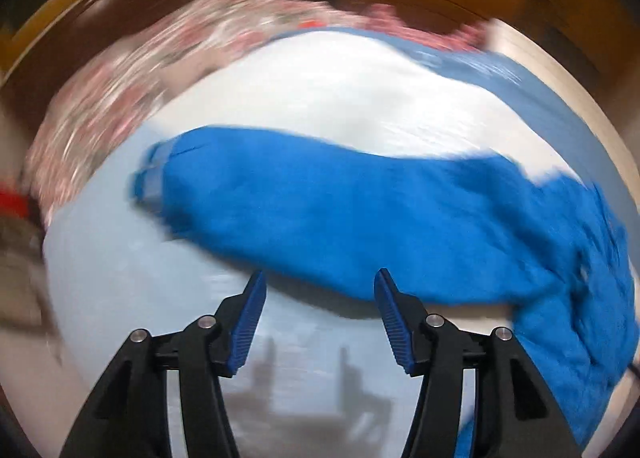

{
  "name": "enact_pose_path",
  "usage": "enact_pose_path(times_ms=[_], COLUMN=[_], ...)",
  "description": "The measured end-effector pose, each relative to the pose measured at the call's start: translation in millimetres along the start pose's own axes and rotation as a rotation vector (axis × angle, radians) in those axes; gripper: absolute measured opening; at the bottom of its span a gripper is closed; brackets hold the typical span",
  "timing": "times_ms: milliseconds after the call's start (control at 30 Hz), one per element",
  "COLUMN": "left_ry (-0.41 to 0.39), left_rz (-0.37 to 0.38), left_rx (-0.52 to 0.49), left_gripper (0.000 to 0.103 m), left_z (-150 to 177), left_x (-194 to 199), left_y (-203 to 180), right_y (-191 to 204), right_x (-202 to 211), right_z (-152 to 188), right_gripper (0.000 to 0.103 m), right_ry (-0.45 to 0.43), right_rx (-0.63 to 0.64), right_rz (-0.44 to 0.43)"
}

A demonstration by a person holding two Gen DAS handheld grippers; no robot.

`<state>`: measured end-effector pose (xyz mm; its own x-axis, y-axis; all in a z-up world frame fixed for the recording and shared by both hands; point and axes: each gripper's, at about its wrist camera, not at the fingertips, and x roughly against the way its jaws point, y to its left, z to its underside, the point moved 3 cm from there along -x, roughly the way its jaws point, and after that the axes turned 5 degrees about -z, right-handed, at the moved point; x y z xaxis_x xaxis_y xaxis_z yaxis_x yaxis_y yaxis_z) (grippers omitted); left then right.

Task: Fold large clothes
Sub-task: 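Grasp the other blue sleeve cuff with the left gripper, then fold the held sleeve across the jacket body with the left gripper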

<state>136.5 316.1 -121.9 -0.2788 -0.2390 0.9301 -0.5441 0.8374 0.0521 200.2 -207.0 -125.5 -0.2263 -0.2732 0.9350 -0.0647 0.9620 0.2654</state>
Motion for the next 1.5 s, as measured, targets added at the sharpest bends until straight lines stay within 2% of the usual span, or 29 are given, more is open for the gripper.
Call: enact_pose_path(times_ms=[100,267,500,633,667,700,733,800,900,1067,1167,1300,1500], left_ry=[0.026,0.067,0.134,0.127,0.115,0.105,0.097,0.078,0.041,-0.076,-0.165,-0.221,-0.266], left_rz=[-0.007,0.077,0.138,0.168,0.169,0.167,0.158,0.161,0.212,0.202,0.211,0.266,0.405], left_rx=[0.127,0.258,0.355,0.378,0.376,0.375,0.371,0.369,0.389,0.305,0.183,0.041,-0.205], left_gripper=[0.058,0.061,0.062,0.061,0.059,0.050,0.046,0.028,0.016,0.014,0.014,0.014,0.014], left_z=[-11.8,-24.9,-32.9,-37.0,-38.1,-38.3,-39.0,-39.8,-42.0,-46.7,-48.0,-41.6,-13.0], left_x=[-14.2,-37.8,-77.1,-89.7,-89.8,-90.2,-90.9,-91.1,-83.9,-44.5,-5.7,33.2,84.7], left_y=[51.2,96.9,110.5,112.8,111.6,110.4,109.2,107.4,105.7,80.1,40.6,-17.3,-131.2], right_y=[14.4,26.4,32.0,27.7,25.5,23.2,20.5,15.6,12.7,6.1,0.6,-7.6,-12.9], right_x=[-4.8,-12.8,-18.9,-26.4,-29.9,-33.3,-37.4,-44.8,-48.3,-38.4,-31.4,-26.2,-16.6], right_z=[-2.1,-4.5,-5.4,-4.4,-4.2,-4.1,-3.7,-2.6,0.4,-0.4,0.4,6.3,10.7], right_gripper=[0.051,0.051,0.051,0.051,0.051,0.051,0.051,0.051,0.051,0.051,0.052,0.052,0.052], right_ry=[0.004,0.018,0.027,0.040,0.044,0.049,0.055,0.070,0.077,0.054,0.041,0.032,0.014], right_rx=[0.016,0.013,0.008,-0.011,-0.018,-0.025,-0.036,-0.054,-0.057,-0.055,-0.060,-0.069,-0.083], right_rz=[0.009,0.023,0.050,0.067,0.071,0.073,0.076,0.076,0.072,0.078,0.080,0.075,0.063])
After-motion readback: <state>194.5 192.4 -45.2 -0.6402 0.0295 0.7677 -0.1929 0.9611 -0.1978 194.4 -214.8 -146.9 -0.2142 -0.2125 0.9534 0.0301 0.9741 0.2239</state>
